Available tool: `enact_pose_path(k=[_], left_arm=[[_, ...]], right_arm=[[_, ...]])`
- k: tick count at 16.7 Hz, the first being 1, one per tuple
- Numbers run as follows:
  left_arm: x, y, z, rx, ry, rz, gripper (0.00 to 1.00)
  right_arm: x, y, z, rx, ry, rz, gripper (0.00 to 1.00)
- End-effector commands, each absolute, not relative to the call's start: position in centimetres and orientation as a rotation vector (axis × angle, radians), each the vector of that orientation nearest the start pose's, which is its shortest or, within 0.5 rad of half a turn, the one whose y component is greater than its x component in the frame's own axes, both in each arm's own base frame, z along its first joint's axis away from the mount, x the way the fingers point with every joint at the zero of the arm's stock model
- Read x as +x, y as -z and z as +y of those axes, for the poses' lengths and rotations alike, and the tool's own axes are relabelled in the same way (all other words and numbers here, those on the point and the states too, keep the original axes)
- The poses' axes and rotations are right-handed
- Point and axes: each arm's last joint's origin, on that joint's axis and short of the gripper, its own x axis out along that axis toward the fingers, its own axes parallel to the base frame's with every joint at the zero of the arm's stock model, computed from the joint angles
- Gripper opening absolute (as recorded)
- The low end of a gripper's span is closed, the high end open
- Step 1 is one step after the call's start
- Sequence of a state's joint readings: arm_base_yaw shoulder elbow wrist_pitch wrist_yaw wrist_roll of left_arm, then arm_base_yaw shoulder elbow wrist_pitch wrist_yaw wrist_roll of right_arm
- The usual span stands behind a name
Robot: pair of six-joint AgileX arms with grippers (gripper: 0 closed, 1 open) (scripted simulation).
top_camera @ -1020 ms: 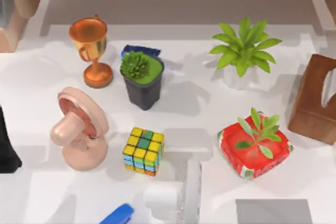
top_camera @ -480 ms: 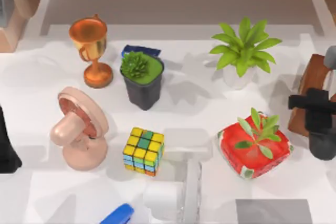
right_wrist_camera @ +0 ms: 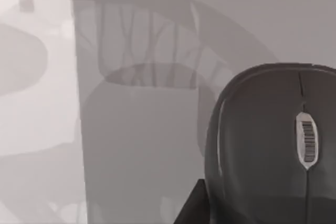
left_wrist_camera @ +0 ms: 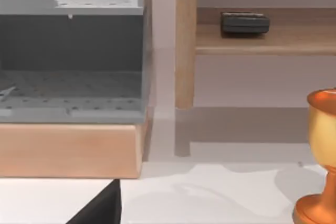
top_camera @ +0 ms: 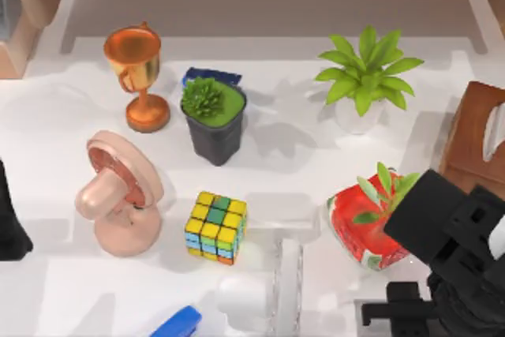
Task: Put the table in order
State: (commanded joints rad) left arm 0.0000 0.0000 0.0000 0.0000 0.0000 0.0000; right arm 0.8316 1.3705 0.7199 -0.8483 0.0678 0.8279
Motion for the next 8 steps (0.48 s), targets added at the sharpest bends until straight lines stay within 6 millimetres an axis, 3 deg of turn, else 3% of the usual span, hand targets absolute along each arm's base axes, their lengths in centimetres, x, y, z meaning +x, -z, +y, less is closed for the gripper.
enact_pose_path(k=[8], left_arm=[[10.57, -16.0, -0.12, 0.0, 0.0, 0.0, 1.0]], right_arm=[[13.82, -15.34, 16.06, -0.004, -0.017, 1.471, 0.0]])
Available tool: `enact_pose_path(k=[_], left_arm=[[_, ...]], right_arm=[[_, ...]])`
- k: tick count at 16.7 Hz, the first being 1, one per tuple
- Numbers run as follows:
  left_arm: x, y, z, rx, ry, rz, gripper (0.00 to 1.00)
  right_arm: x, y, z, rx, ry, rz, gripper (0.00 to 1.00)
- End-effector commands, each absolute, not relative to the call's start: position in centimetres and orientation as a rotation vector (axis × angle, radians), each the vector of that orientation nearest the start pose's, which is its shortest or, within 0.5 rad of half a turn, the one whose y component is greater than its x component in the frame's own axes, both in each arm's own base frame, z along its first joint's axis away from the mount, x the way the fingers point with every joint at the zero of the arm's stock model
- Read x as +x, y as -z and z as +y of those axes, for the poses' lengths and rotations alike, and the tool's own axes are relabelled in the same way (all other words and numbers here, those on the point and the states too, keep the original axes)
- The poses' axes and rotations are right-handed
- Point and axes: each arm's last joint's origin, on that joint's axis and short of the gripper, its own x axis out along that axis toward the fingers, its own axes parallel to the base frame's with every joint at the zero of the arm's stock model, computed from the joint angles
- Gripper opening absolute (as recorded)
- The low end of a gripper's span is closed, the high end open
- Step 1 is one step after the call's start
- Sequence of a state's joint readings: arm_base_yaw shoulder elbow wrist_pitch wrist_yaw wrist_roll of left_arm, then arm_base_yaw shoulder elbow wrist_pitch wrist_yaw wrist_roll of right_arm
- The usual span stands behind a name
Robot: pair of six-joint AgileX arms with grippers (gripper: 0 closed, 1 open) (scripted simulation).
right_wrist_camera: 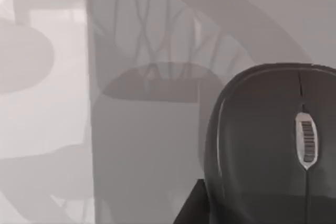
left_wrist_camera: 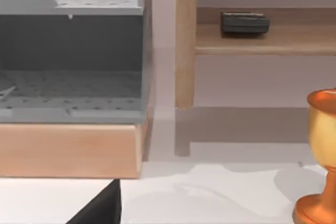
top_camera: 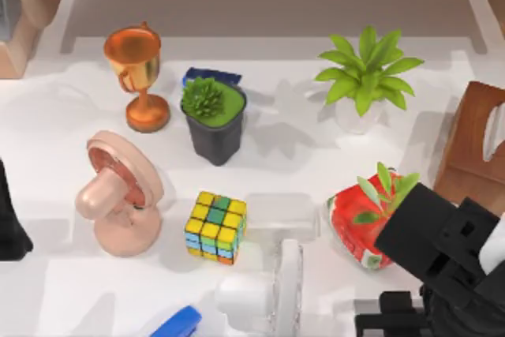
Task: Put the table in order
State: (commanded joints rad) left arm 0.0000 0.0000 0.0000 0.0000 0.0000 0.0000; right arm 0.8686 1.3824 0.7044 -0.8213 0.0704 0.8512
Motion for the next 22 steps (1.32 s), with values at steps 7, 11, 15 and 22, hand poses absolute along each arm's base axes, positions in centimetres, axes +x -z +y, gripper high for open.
enact_pose_path(k=[7, 11, 15, 22], left_arm=[[10.6, -16.0, -0.1, 0.0, 0.0, 0.0, 1.0], [10.6, -16.0, -0.1, 0.0, 0.0, 0.0, 1.0], [10.6, -16.0, -0.1, 0.0, 0.0, 0.0, 1.0], [10.6, -16.0, -0.1, 0.0, 0.0, 0.0, 1.0]], right_arm=[[13.8, -15.6, 16.0, 0.027, -0.026, 1.458, 0.0], [13.9, -16.1, 16.0, 0.054, -0.042, 1.437, 0.0], [14.0, -16.7, 16.1, 0.076, -0.065, 1.408, 0.0], [14.1, -17.2, 16.5, 0.078, -0.095, 1.379, 0.0]])
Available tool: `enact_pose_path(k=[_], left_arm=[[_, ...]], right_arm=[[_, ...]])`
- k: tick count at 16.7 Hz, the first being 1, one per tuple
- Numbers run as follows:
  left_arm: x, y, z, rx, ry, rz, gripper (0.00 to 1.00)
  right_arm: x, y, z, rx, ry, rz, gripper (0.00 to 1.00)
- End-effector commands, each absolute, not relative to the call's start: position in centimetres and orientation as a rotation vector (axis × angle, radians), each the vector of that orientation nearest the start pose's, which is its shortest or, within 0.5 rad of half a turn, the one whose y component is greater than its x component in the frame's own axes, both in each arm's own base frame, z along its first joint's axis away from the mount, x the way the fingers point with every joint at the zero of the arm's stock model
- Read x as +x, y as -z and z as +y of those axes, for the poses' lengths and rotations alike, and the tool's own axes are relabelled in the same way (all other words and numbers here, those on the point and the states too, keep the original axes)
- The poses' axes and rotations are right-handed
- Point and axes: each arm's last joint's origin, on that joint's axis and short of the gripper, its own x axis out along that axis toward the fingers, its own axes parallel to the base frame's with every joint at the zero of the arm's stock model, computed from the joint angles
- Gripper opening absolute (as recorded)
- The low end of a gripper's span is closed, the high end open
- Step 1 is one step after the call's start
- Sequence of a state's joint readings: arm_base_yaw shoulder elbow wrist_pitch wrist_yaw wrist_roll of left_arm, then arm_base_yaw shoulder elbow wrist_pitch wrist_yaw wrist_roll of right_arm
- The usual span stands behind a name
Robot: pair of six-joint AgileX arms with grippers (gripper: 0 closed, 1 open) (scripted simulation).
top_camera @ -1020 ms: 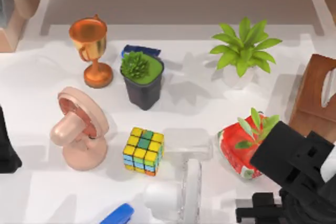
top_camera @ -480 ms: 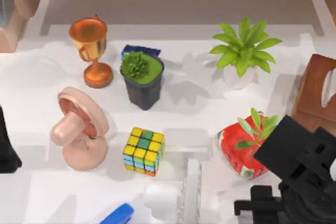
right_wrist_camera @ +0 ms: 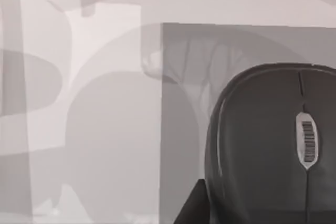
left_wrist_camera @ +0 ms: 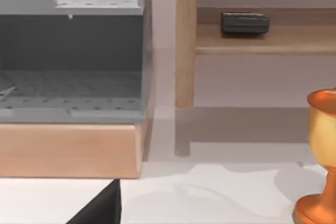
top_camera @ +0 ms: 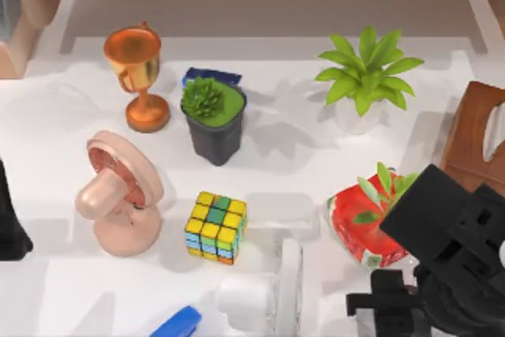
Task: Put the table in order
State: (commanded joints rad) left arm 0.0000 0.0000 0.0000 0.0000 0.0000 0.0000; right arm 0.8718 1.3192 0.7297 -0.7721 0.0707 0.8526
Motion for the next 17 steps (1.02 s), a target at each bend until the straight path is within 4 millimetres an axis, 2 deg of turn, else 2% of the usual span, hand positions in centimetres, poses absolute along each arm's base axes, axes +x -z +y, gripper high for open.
enact_pose_path(k=[5, 11, 16, 17], left_arm=[[10.6, -16.0, -0.1, 0.0, 0.0, 0.0, 1.0], [10.6, -16.0, -0.1, 0.0, 0.0, 0.0, 1.0], [10.6, -16.0, -0.1, 0.0, 0.0, 0.0, 1.0], [10.6, -16.0, -0.1, 0.0, 0.0, 0.0, 1.0]], right_arm=[[14.2, -16.6, 16.7, 0.054, -0.084, 1.396, 0.0], [13.9, -14.2, 16.1, -0.009, -0.017, 1.472, 0.0], [13.9, -14.2, 16.1, -0.009, -0.017, 1.472, 0.0], [13.9, -14.2, 16.1, -0.009, -0.017, 1.472, 0.08]])
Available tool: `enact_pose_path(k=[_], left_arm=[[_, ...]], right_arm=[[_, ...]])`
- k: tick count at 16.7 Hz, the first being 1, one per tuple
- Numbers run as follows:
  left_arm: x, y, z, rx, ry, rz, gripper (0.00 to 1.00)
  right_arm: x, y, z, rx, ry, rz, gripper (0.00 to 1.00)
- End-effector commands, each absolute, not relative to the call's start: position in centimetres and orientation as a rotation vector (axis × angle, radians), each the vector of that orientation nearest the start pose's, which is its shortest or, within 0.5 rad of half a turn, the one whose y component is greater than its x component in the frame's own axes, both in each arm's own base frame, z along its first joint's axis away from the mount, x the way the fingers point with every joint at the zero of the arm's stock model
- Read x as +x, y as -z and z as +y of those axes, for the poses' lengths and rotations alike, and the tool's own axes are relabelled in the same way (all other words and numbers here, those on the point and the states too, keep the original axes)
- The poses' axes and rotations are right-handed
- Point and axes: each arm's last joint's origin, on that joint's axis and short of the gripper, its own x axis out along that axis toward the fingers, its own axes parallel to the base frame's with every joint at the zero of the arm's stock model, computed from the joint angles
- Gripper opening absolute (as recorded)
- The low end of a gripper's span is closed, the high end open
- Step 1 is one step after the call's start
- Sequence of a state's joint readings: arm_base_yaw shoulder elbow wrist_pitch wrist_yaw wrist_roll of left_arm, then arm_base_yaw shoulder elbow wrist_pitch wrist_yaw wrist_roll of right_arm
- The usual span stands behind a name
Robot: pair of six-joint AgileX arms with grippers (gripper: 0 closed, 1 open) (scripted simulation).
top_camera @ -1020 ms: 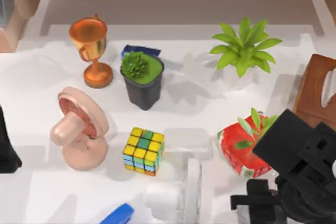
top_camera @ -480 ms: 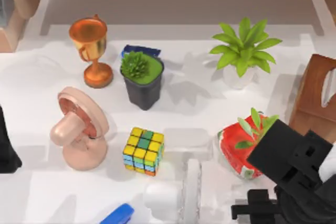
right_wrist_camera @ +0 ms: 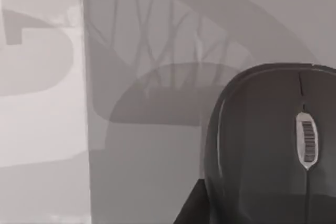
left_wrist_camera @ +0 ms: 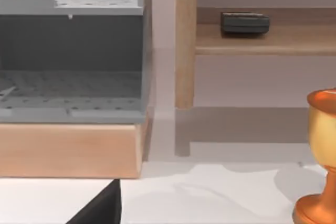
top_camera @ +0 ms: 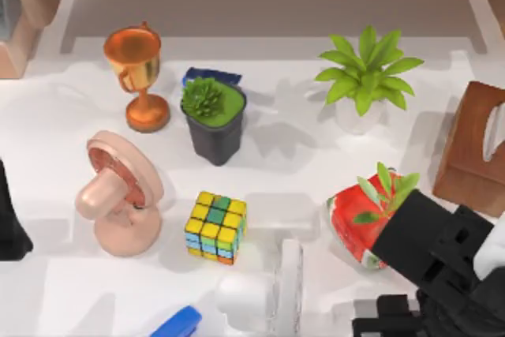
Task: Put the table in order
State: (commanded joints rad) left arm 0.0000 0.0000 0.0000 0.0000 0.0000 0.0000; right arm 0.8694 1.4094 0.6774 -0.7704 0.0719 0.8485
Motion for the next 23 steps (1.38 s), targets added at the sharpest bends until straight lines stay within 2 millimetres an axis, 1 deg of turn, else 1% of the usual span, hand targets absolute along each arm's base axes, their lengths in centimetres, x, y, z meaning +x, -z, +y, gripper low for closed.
enact_pose_path(k=[12, 13, 22, 23], left_arm=[[10.57, -16.0, -0.12, 0.0, 0.0, 0.0, 1.0], [10.57, -16.0, -0.12, 0.0, 0.0, 0.0, 1.0], [10.57, -16.0, -0.12, 0.0, 0.0, 0.0, 1.0], [10.57, -16.0, -0.12, 0.0, 0.0, 0.0, 1.0]], right_arm=[[13.85, -14.24, 16.1, -0.009, -0.017, 1.472, 0.98], [13.85, -14.24, 16.1, -0.009, -0.017, 1.472, 1.0], [13.86, -14.26, 16.11, -0.009, -0.018, 1.471, 1.0], [14.06, -14.51, 16.05, 0.003, -0.027, 1.459, 1.0]])
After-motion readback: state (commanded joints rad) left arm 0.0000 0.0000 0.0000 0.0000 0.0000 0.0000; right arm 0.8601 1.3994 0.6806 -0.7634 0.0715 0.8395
